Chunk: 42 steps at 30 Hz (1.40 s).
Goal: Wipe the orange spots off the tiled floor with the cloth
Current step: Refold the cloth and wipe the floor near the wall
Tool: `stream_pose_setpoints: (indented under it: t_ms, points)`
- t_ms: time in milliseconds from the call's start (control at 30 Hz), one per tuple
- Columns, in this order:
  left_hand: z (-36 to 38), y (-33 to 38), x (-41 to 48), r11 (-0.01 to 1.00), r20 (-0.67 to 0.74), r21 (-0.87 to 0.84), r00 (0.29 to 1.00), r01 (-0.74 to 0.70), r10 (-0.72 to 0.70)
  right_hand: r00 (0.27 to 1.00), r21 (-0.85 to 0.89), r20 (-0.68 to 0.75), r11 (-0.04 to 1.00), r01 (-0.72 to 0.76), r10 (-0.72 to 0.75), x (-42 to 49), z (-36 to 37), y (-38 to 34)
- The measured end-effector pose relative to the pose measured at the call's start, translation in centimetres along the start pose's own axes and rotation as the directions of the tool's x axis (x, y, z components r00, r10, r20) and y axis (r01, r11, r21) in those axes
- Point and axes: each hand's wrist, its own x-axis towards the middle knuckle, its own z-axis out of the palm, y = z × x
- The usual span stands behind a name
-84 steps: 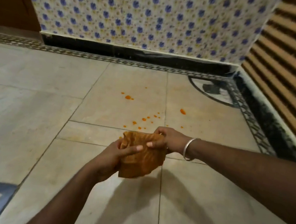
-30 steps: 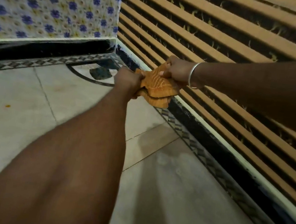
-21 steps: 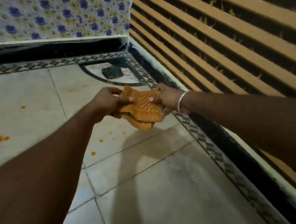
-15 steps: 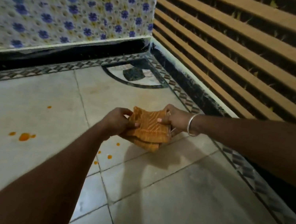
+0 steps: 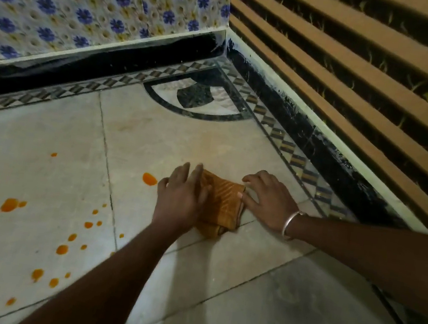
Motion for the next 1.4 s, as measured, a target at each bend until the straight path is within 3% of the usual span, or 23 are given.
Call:
stream_pose_setpoints:
  t_ms: [133,333,467,600,700,800,867,1033,1200,1267,1400]
  points:
    - [5.2,2.5,-0.9,0.994,0.183,0.08,0.982,-0.071,0.055,0.998,-0.11,0.068,0.994,0.022,-0.015,-2.5,3.9,0.3]
    - [6.2,0.3,1.3,0.99,0.127,0.112,0.989,-0.088,0.074,0.999,-0.218,0.014,0.975,0.034,-0.032,-3.1,4.8,0.2]
    - [6.2,-1.8,-1.0,0.99,0.052,0.115,0.995,0.082,-0.088,0.999,-0.225,0.034,0.973,0.04,-0.033,-3.2,4.8,0.1]
    - [7.8,1.0,-8.1,0.973,-0.066,0.063,0.973,0.224,-0.22,0.999,-0.247,0.035,0.969,0.029,-0.021,-3.1,4.9,-0.1]
    - [8.9,3.7,-8.2,0.973,-0.042,0.038,0.973,0.229,-0.228,0.999,-0.247,0.036,0.968,0.036,-0.027,-3.2,4.8,-0.2]
    - [8.4,2.7,-4.5,0.993,0.0,0.085,0.996,0.087,-0.088,0.998,-0.26,0.048,0.965,0.044,-0.032,-3.1,4.6,-0.1]
    - [7.5,0.6,-2.0,0.993,0.02,0.095,0.998,0.064,-0.066,0.998,-0.254,0.049,0.966,0.042,-0.03,-3.1,4.6,-0.2]
    - [6.8,-2.4,-4.3,0.982,-0.029,0.072,0.985,0.174,-0.172,0.998,-0.245,0.055,0.969,0.04,-0.028,-3.3,4.4,-0.2]
    - [8.3,1.8,-11.2,0.958,-0.041,0.063,0.96,0.28,-0.277,0.999,-0.252,0.049,0.967,0.031,-0.019,-3.3,4.5,-0.5]
    - [8.7,3.0,-10.4,0.964,-0.035,0.063,0.966,0.257,-0.255,0.999,-0.253,0.046,0.967,0.027,-0.016,-3.4,4.4,-0.5]
    - [7.9,2.1,-6.0,0.991,0.021,0.112,0.997,0.074,-0.077,0.998,-0.265,0.06,0.964,0.035,-0.019,-3.2,4.2,-0.5]
